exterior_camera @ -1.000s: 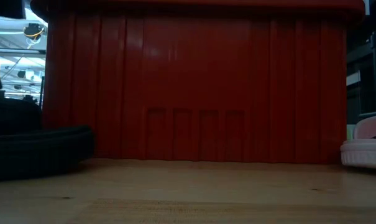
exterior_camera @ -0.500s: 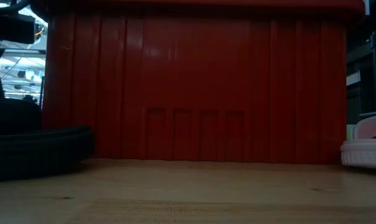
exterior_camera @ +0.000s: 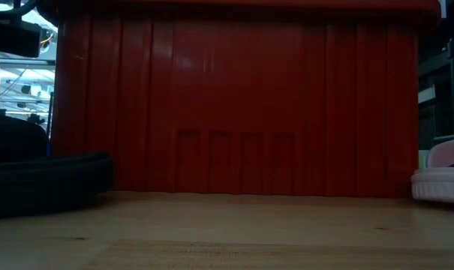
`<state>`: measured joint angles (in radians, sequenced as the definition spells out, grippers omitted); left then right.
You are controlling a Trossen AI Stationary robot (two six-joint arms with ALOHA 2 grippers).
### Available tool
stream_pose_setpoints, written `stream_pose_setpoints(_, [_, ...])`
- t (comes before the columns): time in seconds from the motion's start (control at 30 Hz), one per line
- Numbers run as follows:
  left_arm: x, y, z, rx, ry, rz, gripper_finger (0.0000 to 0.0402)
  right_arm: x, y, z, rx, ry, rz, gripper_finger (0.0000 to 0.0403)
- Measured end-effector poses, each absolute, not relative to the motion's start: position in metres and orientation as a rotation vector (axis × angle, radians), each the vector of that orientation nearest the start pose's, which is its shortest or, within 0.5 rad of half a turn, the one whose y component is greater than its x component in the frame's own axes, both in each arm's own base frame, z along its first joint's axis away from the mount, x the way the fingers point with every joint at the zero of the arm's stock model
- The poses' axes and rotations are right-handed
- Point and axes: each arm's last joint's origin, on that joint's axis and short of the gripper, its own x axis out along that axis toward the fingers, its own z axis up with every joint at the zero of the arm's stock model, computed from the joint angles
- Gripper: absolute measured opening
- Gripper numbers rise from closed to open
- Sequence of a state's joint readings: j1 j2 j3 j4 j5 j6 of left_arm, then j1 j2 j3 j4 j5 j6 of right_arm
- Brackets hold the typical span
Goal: Pick and place slides into bin
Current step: Put the top left black slide into the red bin
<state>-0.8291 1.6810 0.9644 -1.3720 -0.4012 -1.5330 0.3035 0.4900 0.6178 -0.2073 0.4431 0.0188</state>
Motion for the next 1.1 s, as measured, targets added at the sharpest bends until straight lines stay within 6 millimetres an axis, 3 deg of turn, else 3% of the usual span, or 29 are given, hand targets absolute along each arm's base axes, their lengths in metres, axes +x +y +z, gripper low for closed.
stream_pose_setpoints(0.23, [0.161,-0.160,0.170,0.020,1.301,0.939,0.0008,0.114,0.023,0.311,-0.006,0.072,-0.140,0.0011])
stream_pose_setpoints(0.43, [0.153,-0.166,0.196,0.048,1.292,1.019,0.0007,0.114,0.023,0.311,-0.003,0.072,-0.140,0.0011])
stream_pose_setpoints(0.6, [0.144,-0.174,0.214,-0.056,1.255,0.964,0.0007,0.114,0.023,0.311,0.019,0.071,-0.141,0.0011])
stream_pose_setpoints(0.83, [0.132,-0.183,0.231,-0.069,1.243,0.844,0.0007,0.115,0.023,0.311,0.019,0.072,-0.142,0.0011])
stream_pose_setpoints(1.1, [0.124,-0.198,0.266,-0.081,1.225,0.630,0.0007,0.115,0.023,0.311,0.019,0.072,-0.142,0.0011])
